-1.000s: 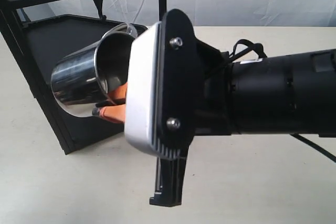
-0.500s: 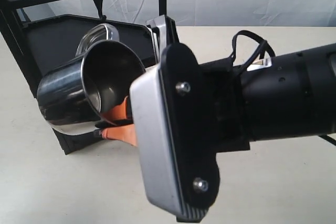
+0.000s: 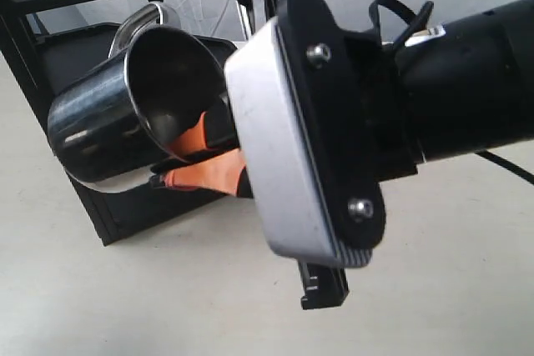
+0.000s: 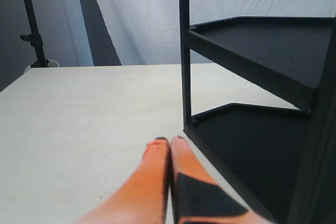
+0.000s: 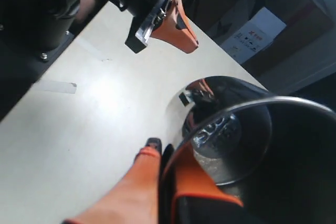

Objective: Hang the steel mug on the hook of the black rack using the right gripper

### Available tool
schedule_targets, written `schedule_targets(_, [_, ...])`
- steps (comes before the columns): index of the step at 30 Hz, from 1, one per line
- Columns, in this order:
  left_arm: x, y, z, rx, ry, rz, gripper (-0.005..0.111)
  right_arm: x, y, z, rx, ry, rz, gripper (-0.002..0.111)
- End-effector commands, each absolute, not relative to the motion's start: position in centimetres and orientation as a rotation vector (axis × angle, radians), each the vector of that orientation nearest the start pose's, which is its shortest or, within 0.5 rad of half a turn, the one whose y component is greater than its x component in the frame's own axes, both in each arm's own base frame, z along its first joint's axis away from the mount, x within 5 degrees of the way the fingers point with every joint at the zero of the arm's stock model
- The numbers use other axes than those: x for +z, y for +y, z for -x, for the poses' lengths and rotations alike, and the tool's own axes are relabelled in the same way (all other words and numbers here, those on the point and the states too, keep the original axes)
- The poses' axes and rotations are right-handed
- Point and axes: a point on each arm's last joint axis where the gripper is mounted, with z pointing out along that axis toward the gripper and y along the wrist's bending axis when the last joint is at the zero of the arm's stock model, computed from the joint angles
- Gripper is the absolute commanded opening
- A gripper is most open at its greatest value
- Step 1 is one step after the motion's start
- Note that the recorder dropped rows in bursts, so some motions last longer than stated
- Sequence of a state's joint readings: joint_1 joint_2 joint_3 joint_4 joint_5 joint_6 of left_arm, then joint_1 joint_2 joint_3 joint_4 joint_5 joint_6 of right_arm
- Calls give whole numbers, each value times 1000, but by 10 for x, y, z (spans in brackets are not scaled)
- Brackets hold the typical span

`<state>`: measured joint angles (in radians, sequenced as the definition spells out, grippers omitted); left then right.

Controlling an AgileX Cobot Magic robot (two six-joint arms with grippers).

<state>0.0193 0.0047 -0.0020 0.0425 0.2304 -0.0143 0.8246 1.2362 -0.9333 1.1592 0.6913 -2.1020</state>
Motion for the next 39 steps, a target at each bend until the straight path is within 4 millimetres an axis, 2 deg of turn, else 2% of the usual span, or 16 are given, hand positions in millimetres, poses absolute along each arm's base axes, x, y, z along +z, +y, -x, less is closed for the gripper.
schedule_targets(1, [192, 2, -56, 42, 1714, 0, 2, 336, 226, -145, 652, 859, 1881, -1])
schedule_targets(6, [192, 2, -56, 42, 1714, 0, 2, 339, 220, -159, 787, 832, 1933, -1])
schedule_targets(13, [192, 2, -56, 42, 1714, 0, 2, 354, 215, -176, 866, 796, 1909, -1])
schedule_targets(19, [192, 2, -56, 42, 1714, 0, 2, 344, 215, -204, 942, 907, 1776, -1])
schedule_targets(24, [192, 2, -56, 42, 1714, 0, 2, 335, 218, -218, 994, 962, 1710, -1])
schedule_targets(30, [192, 2, -56, 42, 1714, 0, 2, 326, 220, -227, 1021, 1000, 1690, -1])
schedule_targets(39, [192, 2, -56, 42, 1714, 0, 2, 318, 222, -224, 998, 998, 1773, -1])
